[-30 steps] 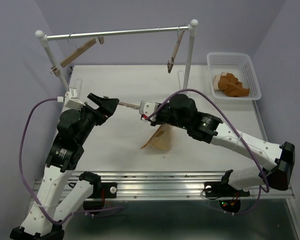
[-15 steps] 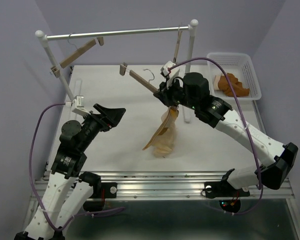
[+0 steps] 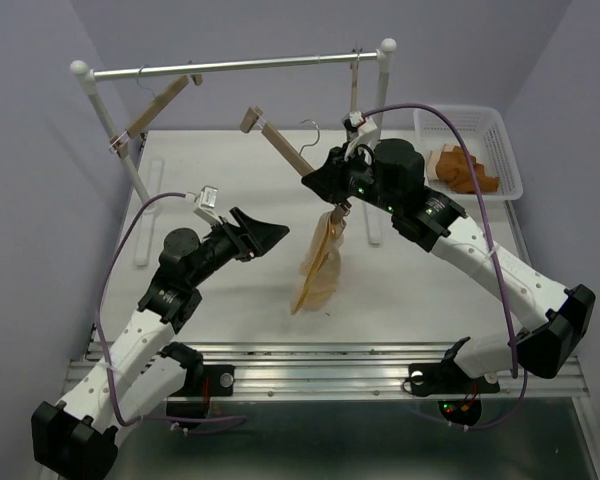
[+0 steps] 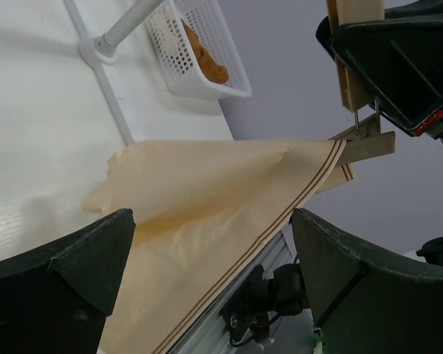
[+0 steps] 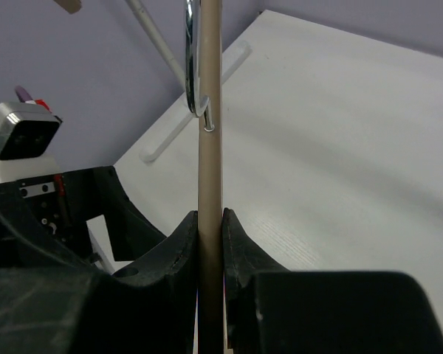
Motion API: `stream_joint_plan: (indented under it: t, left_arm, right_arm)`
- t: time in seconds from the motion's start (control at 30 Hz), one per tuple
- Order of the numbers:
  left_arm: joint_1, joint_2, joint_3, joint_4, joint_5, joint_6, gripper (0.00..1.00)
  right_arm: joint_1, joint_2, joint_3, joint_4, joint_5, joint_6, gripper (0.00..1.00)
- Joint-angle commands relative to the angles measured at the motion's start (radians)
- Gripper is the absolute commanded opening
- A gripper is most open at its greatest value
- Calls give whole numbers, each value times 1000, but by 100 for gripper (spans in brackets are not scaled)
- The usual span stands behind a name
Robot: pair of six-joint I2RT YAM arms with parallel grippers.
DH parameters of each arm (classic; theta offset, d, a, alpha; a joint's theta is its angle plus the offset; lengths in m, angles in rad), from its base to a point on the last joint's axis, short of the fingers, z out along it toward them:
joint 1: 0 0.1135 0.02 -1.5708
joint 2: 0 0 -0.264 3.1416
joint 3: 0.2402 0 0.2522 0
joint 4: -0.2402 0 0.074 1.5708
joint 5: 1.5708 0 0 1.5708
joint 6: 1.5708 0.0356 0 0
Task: Remove the underwear clipped to the hanger
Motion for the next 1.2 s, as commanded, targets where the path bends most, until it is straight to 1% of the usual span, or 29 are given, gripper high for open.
stream_joint_plan:
  t: [0.0,0.1,0.17,0.3,0.33,0.37,0.43,0.57,0.67,0.73,0.93,1.0,1.07,1.1,1.17]
  left_arm:
    - [-36,33,32,182,-18,-5,99]
    - [-39,33,18,271,-36,-33,99]
    - [-39,25,15,333,-82,-53,99]
    - [-37,19,30,370,-205,-65,99]
    - [-39,23,33,373,-222,-71,99]
    - [-39,30,39,380,-237,-75,99]
    - [-37,43,47,393,-266,-76,99]
    - [-39,98,67,451,-271,-96,99]
    - [-39,132,73,506,-272,-122,98]
    - [-37,157,74,547,-263,-137,96]
    - [-37,181,51,670,-252,-183,78]
    - [-39,186,56,672,-248,-180,73]
    - [-39,192,56,675,-246,-183,64]
    - [-39,192,56,675,-245,-183,56]
    - [-39,194,56,675,-246,-183,47]
  right_arm:
    - [-5,-36,-14,117,-94,60,1]
    - [-5,-48,-48,142,-143,93,1]
    - [-15,-58,-77,151,-160,110,1]
    - [-15,-67,-103,169,-196,145,1]
    - [-15,-71,-123,209,-215,154,1]
    - [-15,-81,-137,232,-267,159,1]
    - [-15,-87,-149,261,-307,180,1]
    - [-15,-84,-164,327,-422,225,1]
    - [-15,-65,-166,346,-483,257,1]
    - [-15,-55,-171,380,-509,286,1]
    - [-15,-24,-177,390,-522,326,1]
    - [-15,-10,-174,389,-522,330,1]
    - [-15,4,-172,384,-509,343,1]
    - [-15,8,-171,383,-503,344,1]
    - [-15,10,-171,377,-473,346,1]
